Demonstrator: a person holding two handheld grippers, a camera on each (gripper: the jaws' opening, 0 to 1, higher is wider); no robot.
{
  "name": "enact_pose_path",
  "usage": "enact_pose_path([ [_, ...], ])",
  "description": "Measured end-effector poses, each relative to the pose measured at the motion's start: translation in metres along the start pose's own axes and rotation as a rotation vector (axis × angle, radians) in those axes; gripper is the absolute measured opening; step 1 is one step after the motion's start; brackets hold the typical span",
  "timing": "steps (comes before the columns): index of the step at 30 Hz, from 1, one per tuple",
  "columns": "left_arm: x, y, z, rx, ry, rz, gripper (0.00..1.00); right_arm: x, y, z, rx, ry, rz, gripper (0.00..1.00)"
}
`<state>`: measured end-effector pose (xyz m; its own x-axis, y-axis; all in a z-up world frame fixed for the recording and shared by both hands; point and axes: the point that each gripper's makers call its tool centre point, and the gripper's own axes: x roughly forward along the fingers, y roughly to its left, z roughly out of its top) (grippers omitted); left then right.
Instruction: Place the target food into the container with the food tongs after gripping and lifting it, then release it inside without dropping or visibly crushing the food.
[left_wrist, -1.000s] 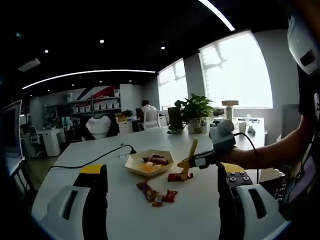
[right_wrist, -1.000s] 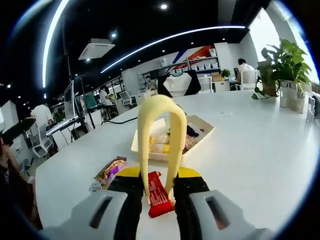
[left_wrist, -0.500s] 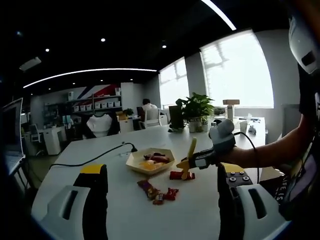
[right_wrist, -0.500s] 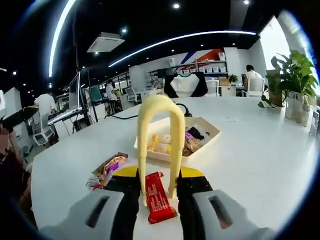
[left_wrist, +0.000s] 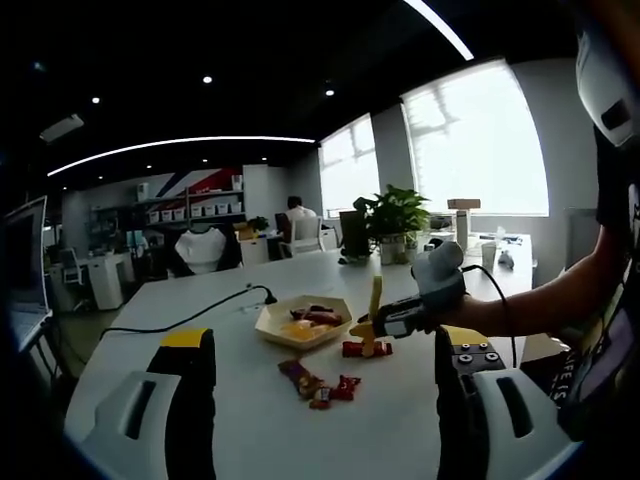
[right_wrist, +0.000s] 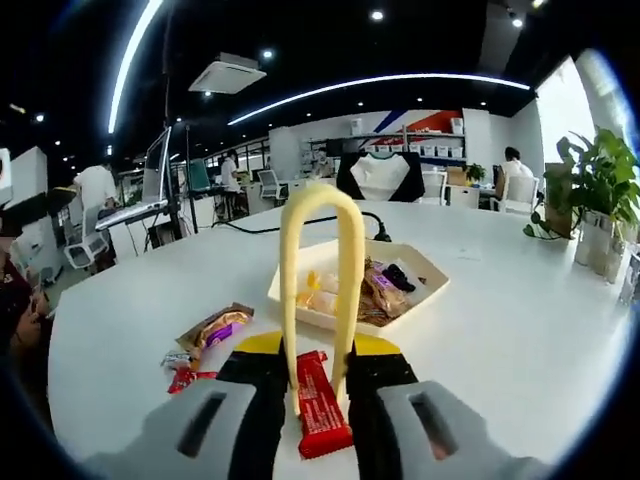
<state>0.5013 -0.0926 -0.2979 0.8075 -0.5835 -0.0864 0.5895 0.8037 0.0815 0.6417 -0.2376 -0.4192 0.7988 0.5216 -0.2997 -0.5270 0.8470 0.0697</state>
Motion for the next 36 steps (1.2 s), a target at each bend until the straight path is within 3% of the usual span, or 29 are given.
enact_pose_path([
  [4,0.001,-0.001,0.004,0.006,-0.006,-0.005,0.96,-0.001,-0.001,0.001,0.028,-0.023,0.019,0.17],
  [7,0.001,-0.001,0.002,0.014,0.004,-0.007,0.96,-0.002,-0.001,0.002,0.097,-0.027,0.023,0.17],
  [18,-0.001,0.003,0.001,0.008,0.01,0.01,0.96,-0.003,0.007,0.01,0.105,-0.05,0.023,0.18],
  [26,0.0,0.0,-0.001,0.008,0.013,0.0,0.96,-0.006,0.001,0.034,0.141,-0.106,0.02,0.18],
  [36,0.001,0.002,-0.003,0.005,0.012,0.003,0.96,0.014,-0.028,0.069,0.119,-0.138,0.004,0.18],
])
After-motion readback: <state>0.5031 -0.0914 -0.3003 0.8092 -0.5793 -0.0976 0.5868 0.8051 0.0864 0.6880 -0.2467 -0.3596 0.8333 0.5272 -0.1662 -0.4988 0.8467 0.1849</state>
